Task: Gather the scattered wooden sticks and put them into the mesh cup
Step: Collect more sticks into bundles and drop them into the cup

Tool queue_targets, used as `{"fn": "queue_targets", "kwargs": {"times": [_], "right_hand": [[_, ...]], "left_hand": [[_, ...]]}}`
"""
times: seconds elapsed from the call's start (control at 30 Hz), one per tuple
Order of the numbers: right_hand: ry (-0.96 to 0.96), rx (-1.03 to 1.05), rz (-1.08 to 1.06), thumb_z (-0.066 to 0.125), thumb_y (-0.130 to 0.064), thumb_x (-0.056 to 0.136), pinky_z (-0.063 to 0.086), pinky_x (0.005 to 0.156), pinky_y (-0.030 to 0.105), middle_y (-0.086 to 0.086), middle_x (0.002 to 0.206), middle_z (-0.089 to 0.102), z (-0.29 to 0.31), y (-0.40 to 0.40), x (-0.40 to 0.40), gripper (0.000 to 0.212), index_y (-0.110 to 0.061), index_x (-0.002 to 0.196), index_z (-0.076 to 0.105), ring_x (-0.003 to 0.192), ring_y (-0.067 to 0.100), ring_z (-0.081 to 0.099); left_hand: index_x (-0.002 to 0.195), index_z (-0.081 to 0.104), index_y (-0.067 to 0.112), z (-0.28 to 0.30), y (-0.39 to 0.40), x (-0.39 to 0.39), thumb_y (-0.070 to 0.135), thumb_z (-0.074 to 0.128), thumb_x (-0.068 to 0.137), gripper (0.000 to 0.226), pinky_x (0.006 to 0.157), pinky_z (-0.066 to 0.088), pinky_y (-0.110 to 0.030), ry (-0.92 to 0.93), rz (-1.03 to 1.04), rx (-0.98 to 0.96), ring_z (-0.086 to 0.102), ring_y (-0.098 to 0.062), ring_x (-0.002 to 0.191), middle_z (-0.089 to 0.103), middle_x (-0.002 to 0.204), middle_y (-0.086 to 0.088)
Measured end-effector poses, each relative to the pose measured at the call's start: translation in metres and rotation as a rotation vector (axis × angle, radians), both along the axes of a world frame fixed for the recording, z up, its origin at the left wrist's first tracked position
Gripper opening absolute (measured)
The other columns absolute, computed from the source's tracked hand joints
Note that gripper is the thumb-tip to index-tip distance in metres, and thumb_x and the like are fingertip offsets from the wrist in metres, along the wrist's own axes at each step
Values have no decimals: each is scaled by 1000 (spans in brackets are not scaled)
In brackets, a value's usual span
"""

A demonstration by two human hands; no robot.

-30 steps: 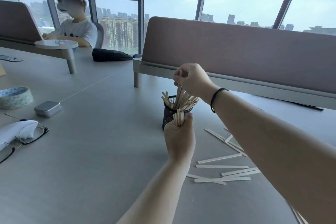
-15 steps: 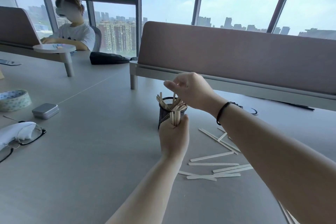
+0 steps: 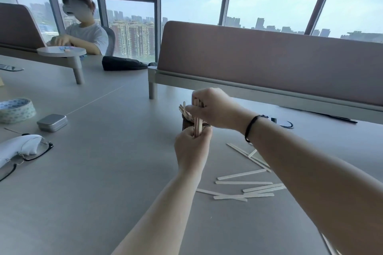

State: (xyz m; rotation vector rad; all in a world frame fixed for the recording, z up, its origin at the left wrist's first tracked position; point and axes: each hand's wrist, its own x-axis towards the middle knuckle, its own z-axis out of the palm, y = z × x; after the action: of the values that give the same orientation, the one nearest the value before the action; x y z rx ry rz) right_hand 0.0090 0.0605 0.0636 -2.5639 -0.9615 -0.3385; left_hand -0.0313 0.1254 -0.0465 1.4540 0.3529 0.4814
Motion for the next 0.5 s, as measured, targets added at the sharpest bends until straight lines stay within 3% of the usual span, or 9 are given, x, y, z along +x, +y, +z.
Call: {"fn": "queue_targets", "kwargs": {"times": [0.13, 0.27, 0.33, 0.4, 0.5], "right_hand": [[-104, 306, -99, 62, -27, 92, 34, 39, 16, -2, 54, 55, 33, -10, 18, 31, -7, 70, 54, 40, 6, 44], [-262, 503, -203, 58, -27, 94, 39, 49, 20, -1, 56, 55, 38, -10, 35, 33, -9, 68, 49, 52, 13, 49], [-237, 412, -211, 58, -30, 96, 44, 53, 27, 0, 57, 56, 24, -4, 41, 35, -9, 69, 48, 55, 19, 53], [-165, 192, -238, 54, -34, 97, 43, 51, 32, 4, 63, 59, 4, 3, 47, 38, -5, 73, 52, 63, 31, 56], [-233, -108, -320, 42, -40, 101, 36, 63, 34, 6, 94, 59, -19, 9, 49, 38, -12, 86, 62, 87, 32, 53]], "left_hand": [[71, 62, 7, 3, 0, -4, 24, 70, 83, 21, 47, 44, -26, 8, -6, -75, 47, -16, 40, 62, 55, 1], [79, 68, 12, 0, 1, 0, 30, 67, 83, 18, 57, 50, -33, 59, -13, -82, 54, -18, 51, 65, 60, 4], [77, 68, 16, -2, 2, 2, 34, 65, 83, 18, 64, 52, -35, 88, 0, -68, 57, -23, 60, 66, 65, 4], [76, 67, 18, -3, 3, 3, 35, 63, 83, 19, 66, 52, -35, 118, -11, -53, 57, -24, 64, 66, 67, 3], [76, 65, 17, -3, 2, 1, 37, 60, 84, 22, 67, 54, -37, 150, -50, -11, 56, -24, 65, 66, 70, 1]]}}
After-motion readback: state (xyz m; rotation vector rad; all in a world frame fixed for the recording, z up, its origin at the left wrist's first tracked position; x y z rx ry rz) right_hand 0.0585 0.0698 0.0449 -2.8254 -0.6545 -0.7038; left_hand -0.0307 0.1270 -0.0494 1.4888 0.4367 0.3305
